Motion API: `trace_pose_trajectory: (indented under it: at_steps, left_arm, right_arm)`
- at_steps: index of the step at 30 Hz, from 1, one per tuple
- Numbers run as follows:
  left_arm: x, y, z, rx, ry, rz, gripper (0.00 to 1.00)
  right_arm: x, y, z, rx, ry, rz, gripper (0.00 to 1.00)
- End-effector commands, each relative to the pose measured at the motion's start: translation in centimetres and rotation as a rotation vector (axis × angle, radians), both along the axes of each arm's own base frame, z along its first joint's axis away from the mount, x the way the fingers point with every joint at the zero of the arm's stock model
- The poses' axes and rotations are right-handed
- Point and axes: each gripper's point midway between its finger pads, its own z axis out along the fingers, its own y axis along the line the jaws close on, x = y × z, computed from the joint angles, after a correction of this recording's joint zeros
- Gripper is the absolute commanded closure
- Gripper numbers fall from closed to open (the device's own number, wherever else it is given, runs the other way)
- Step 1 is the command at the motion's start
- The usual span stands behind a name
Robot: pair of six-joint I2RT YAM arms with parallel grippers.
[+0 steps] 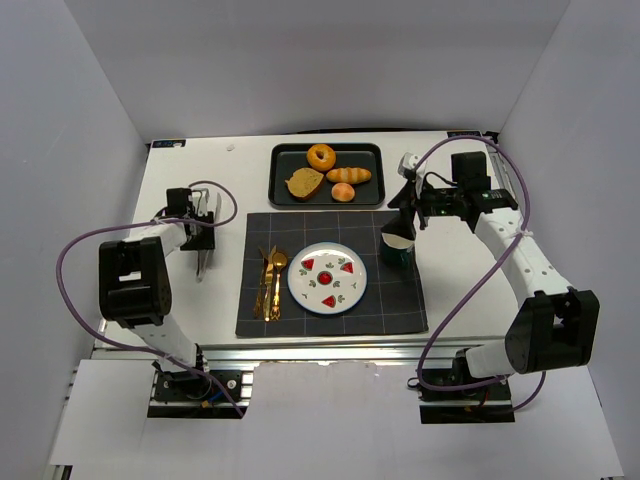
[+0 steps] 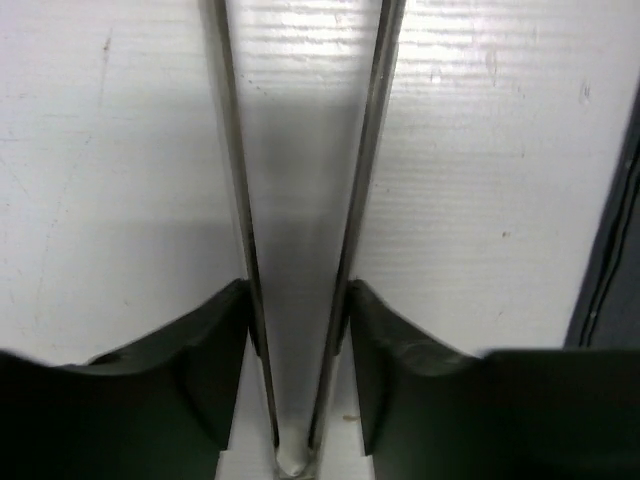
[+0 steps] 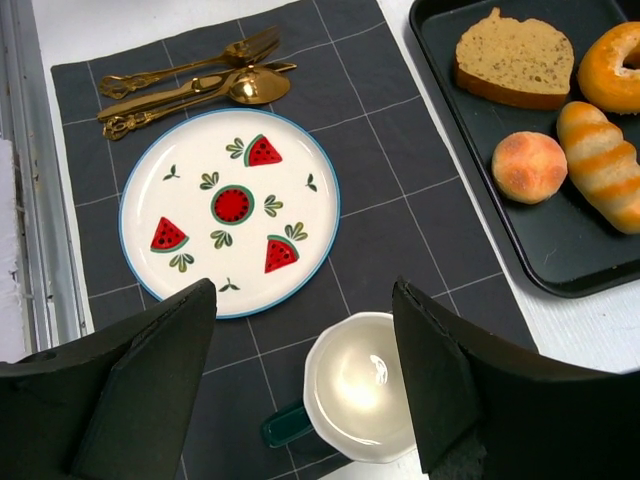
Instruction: Place the bread
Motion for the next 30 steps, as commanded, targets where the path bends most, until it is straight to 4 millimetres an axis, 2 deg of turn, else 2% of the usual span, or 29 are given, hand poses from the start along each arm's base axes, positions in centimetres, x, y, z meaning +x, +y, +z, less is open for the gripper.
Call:
trace_pose_trajectory:
  at_steps: [1,2,4,5,6,8,9,12,13,15,16,18,19,20,21,22,23,24,25,26,27,29,30]
  left_arm:
    - [-1.5,-1.0,-2.1,-0.033,0.060,-0.017,0.54]
    - [-1.6,-1.1,-2.0,-0.038,0.060,-0.016,0.68]
    - [-1.4,-1.2,-1.4,-0.048,0.041,-0.002,0.78]
    - [-1.1,-1.3,-0.8,-0.055,0.023,0.001,0.89]
    - [-0.7,-1.4,-0.1,-0.068,0.000,0.021,0.94]
    - [0.1,-2.0,2.1,-0.121,-0.049,0.082,0.96]
    - [0.5,-2.4,3.0,-0.142,-0.067,0.091,0.96]
    - [2.3,-5.8,7.0,-0.242,-0.143,0.075,0.92]
    - [3.2,-8.4,8.8,-0.283,-0.186,0.028,0.91]
    - [4.2,-11.5,11.3,-0.394,-0.230,0.019,0.85]
    - [5.1,-13.9,12.7,-0.435,-0.261,-0.021,0.83]
    - [5.9,-16.5,13.8,-0.524,-0.257,-0.020,0.78]
    - [7.0,-17.9,15.5,-0.572,-0.290,-0.041,0.75]
    - [7.6,-18.8,16.0,-0.627,-0.283,-0.012,0.74]
    - [8.4,-19.4,14.9,-0.643,-0.249,0.000,0.72]
    - [8.9,-20.3,15.0,-0.673,-0.237,-0.012,0.69]
    - [10.3,-20.9,16.6,-0.703,-0.262,-0.009,0.68]
    - [11.2,-21.3,15.0,-0.708,-0.224,0.003,0.67]
    - [11.7,-21.9,14.9,-0.734,-0.206,0.000,0.66]
    - [13.1,-22.6,16.5,-0.765,-0.226,-0.005,0.65]
    - [14.0,-22.9,14.6,-0.766,-0.185,0.008,0.65]
    - [15.0,-23.4,14.0,-0.773,-0.153,0.019,0.64]
    - [16.1,-23.8,15.2,-0.786,-0.177,0.012,0.63]
  right_arm:
    - [0.4,-0.4,1.3,0.004,-0.060,-0.016,0.24]
    - [0.4,-0.4,1.3,0.003,-0.059,-0.019,0.24]
    - [0.6,-0.6,1.3,0.001,-0.064,-0.024,0.24]
    - [0.6,-0.6,1.4,0.002,-0.064,-0.026,0.24]
    - [0.6,-0.7,1.4,0.001,-0.067,-0.028,0.24]
    - [0.7,-0.9,1.4,0.000,-0.066,-0.036,0.24]
    - [0.7,-1.0,1.5,0.000,-0.069,-0.039,0.24]
    - [0.9,-1.3,1.6,0.000,-0.068,-0.053,0.24]
    - [1.1,-1.5,1.6,0.003,-0.065,-0.064,0.24]
    - [1.2,-1.7,1.6,0.007,-0.065,-0.071,0.24]
    - [1.4,-1.9,1.6,0.010,-0.062,-0.080,0.24]
    - [1.4,-2.0,1.7,0.018,-0.060,-0.081,0.24]
    - [1.5,-2.2,1.6,0.020,-0.056,-0.084,0.24]
    - [1.5,-2.2,1.6,0.022,-0.057,-0.085,0.24]
    - [1.4,-2.1,1.6,0.028,-0.058,-0.079,0.24]
    - [1.4,-2.2,1.5,0.030,-0.055,-0.081,0.24]
    - [1.4,-2.2,1.6,0.035,-0.058,-0.080,0.24]
    - [1.4,-2.1,1.6,0.039,-0.059,-0.078,0.24]
    - [1.3,-2.1,1.5,0.042,-0.057,-0.080,0.24]
    - [1.3,-2.1,1.5,0.047,-0.061,-0.081,0.24]
    - [1.3,-2.1,1.5,0.050,-0.061,-0.080,0.24]
    - [1.1,-2.2,1.3,0.051,-0.060,-0.080,0.24]
    - [1.1,-2.2,1.1,0.051,-0.057,-0.080,0.24]
